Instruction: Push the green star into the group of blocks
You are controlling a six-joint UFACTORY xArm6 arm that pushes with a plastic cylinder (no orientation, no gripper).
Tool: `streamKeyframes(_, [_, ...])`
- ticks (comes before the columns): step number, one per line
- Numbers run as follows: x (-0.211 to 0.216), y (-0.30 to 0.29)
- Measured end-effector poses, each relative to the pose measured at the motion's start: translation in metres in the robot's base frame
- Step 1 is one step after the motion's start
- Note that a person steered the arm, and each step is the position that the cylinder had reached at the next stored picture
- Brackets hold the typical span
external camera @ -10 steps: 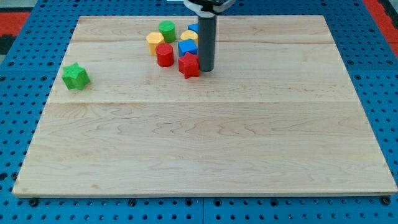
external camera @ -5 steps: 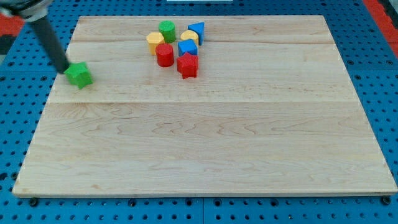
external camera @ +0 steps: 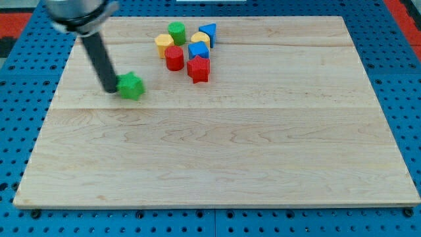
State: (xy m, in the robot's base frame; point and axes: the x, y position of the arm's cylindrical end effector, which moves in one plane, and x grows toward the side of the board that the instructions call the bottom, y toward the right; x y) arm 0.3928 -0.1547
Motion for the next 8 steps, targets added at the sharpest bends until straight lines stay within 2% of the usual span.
streamKeyframes(1, [0.003,0.041])
streamKeyframes(2, [0.005,0.049])
streamKeyframes(3, [0.032,0.066])
streamKeyframes(4, [0.042,0.089])
streamKeyframes(6, [-0.01,0.08])
streamKeyframes(7, [0.012,0.109])
streamKeyframes(8, [0.013,0.169])
